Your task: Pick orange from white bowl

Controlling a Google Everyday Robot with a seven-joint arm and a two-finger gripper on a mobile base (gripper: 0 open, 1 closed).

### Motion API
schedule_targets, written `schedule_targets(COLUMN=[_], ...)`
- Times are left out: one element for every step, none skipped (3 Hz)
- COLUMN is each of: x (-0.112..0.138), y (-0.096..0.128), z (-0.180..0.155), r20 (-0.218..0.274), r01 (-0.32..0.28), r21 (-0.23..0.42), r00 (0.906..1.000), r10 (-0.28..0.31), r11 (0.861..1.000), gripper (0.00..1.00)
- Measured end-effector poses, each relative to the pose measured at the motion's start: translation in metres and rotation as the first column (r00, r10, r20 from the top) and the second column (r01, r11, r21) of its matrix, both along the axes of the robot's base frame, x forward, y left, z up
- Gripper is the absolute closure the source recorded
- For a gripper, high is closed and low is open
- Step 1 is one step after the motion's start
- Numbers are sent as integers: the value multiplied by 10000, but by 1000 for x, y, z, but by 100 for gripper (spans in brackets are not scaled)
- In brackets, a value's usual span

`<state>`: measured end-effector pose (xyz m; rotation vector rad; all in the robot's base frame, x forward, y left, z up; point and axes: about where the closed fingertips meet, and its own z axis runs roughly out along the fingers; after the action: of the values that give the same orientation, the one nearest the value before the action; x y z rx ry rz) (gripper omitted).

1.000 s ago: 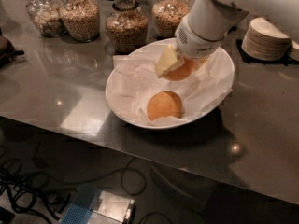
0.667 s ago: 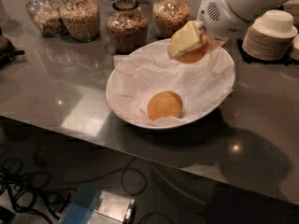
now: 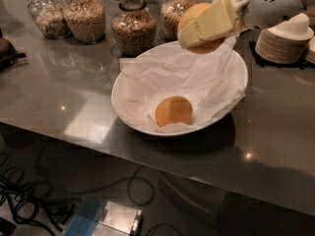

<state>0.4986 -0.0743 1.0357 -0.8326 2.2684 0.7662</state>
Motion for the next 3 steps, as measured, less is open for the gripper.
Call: schedule_targets(x=[0,-12,-83], y=[-1,6,23], z=[0,7,27], r20=[2,334,893], r01=[16,-1167,-3607], r21=[-6,105,13], r00=[10000,9927,9290], r10=[-16,1163,3591], r11=[10000,9931,9327], gripper=[100,100,100])
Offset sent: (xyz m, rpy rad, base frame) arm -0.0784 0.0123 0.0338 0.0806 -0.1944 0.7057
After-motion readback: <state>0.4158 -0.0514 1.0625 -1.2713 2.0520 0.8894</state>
